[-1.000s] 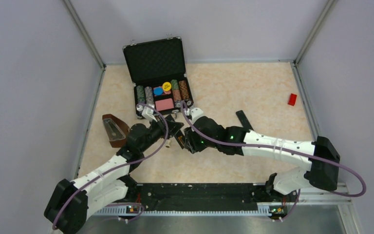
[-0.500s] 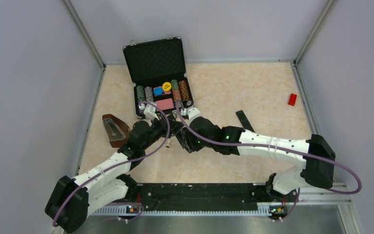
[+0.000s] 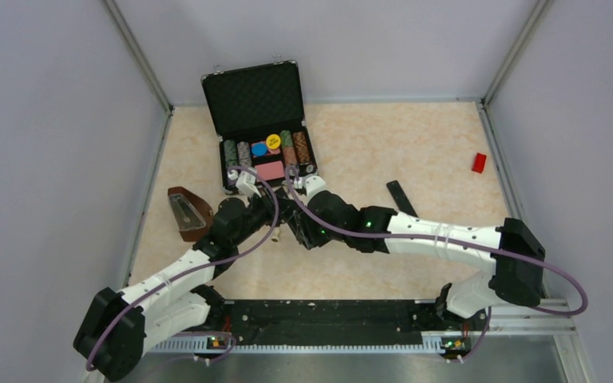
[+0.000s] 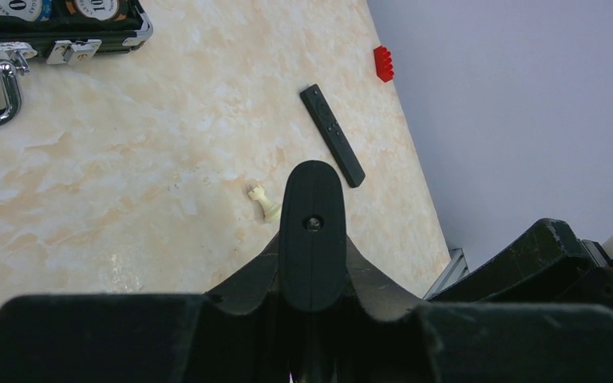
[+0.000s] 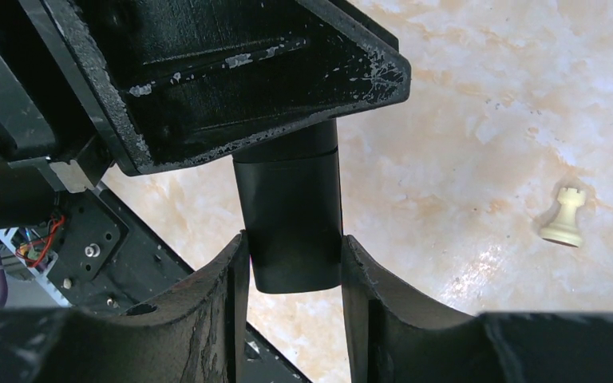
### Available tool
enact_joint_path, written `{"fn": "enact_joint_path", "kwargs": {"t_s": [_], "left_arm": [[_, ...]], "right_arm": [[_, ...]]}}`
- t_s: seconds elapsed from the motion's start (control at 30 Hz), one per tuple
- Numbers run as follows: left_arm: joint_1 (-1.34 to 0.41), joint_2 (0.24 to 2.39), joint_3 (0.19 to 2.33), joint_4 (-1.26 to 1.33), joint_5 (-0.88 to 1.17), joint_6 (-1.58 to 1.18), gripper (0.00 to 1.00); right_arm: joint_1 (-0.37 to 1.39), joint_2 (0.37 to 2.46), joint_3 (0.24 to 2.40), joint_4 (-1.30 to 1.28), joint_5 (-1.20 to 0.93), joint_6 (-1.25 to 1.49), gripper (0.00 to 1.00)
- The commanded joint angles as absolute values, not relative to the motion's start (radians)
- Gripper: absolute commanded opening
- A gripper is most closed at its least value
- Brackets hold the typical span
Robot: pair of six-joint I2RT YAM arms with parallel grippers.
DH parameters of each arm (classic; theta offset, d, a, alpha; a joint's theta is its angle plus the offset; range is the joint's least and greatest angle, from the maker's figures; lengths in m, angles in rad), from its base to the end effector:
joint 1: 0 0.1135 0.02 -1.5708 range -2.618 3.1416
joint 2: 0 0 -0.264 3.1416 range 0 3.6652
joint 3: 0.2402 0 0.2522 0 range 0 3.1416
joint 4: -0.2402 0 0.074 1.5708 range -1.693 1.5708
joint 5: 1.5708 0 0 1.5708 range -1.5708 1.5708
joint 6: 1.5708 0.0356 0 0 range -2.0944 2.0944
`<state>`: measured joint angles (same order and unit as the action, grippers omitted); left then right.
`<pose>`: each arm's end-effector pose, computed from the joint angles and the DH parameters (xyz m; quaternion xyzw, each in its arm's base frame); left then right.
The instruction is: Load the batteries into the remote control
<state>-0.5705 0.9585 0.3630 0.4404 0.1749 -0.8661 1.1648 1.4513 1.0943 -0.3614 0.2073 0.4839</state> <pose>0.1755 -0.1200 0.2250 -0.0553 0.7570 -0.4762 0.4440 0.1335 0.2920 0.2746 -0.2621 0.8680 0.2379 0.3484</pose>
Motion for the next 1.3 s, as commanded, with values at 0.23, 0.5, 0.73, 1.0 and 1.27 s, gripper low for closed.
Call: {"fn": "enact_joint_path", "kwargs": {"t_s": [0.23, 0.5, 0.73, 1.0, 1.27], "left_arm": [[-0.576, 0.937, 0.401, 0.49, 0.186, -0.889, 0.0], [-0.575, 0.922, 0.419, 0.45, 0.199, -0.909, 0.0], [-0.575, 0.913, 0.426, 0.432, 0.215, -0.925, 0.0], [-0.575, 0.918, 0.465, 0.377, 0.225, -0.952, 0.0], [-0.577, 0.942, 0.474, 0.368, 0.232, -0.98, 0.0]], "right_arm": [[1.181, 1.468, 1.147, -0.325, 0.211, 0.501, 0.08], [1.181, 1.483, 1.154, -0.332, 0.228, 0.508, 0.1], [1.179, 1.494, 1.159, -0.333, 0.235, 0.506, 0.12], [1.179, 1.492, 1.178, -0.349, 0.246, 0.504, 0.16], [1.179, 1.476, 1.19, -0.38, 0.256, 0.51, 0.32]]}}
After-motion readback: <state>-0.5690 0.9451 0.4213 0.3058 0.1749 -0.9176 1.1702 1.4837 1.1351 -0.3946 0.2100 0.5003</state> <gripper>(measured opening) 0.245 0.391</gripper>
